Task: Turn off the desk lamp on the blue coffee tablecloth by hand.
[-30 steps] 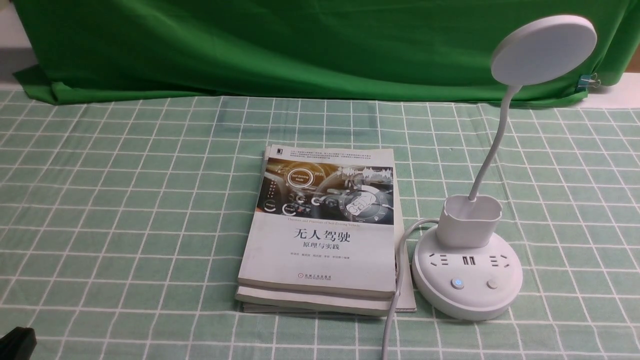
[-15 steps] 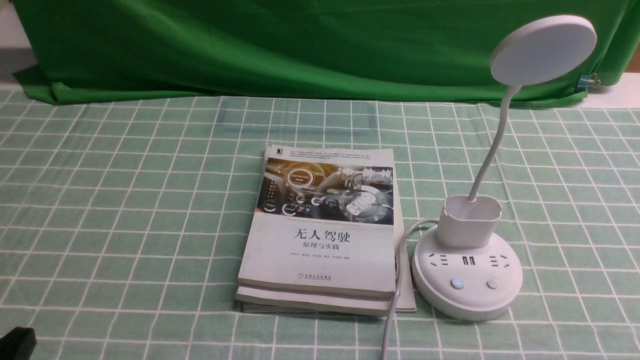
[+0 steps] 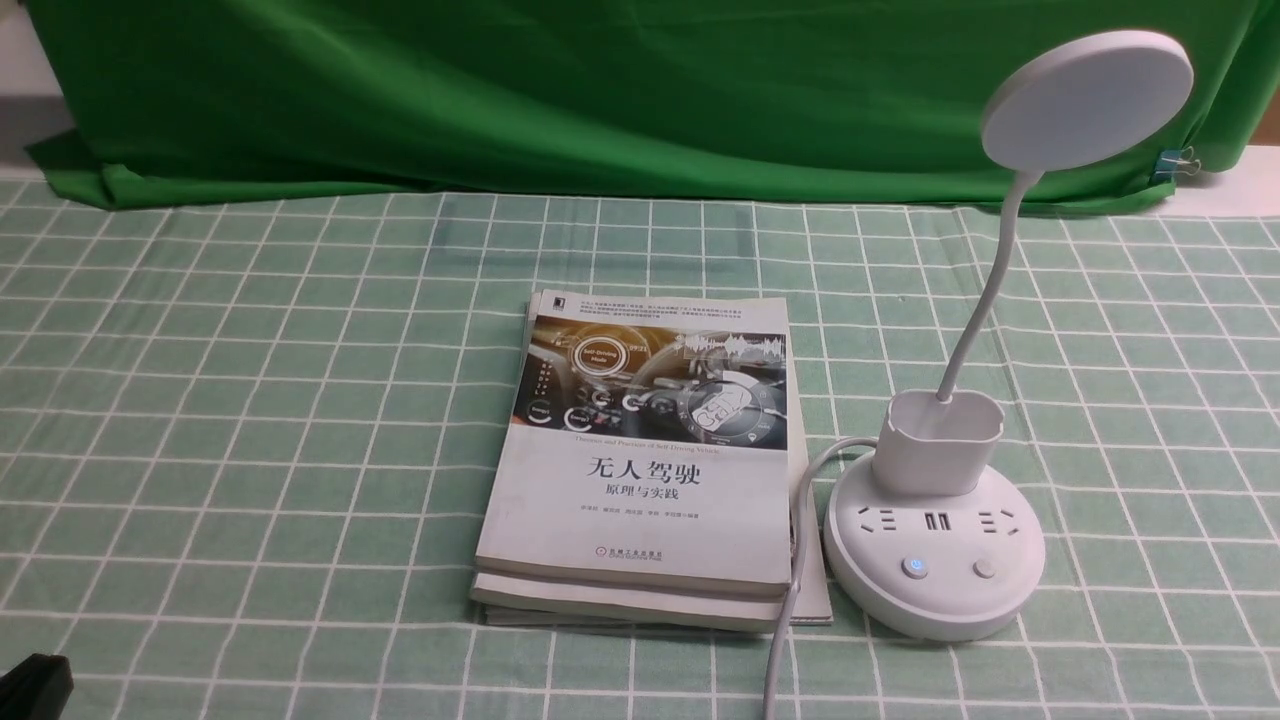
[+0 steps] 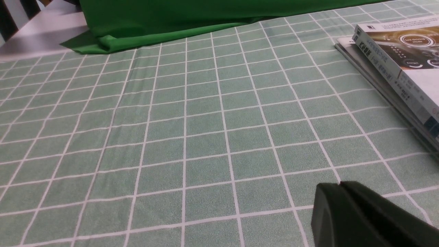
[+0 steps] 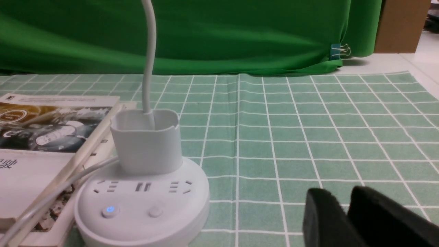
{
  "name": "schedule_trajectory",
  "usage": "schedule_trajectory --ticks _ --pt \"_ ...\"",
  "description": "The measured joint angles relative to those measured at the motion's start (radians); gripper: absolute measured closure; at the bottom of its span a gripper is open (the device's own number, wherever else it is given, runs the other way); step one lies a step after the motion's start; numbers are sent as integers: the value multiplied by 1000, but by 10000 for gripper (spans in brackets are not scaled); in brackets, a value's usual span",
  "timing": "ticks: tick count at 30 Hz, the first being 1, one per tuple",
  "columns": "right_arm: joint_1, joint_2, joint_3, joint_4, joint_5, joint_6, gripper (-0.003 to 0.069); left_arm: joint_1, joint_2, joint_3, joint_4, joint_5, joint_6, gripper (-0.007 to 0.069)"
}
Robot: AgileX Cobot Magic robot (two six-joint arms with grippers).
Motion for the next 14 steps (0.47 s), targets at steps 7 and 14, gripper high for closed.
schedule_trajectory --ticks 7,14 --pt "0 0 0 0 0 0 508 0 0 0 0 0 0 624" --pt "0 0 0 0 0 0 496 0 0 0 0 0 0 624"
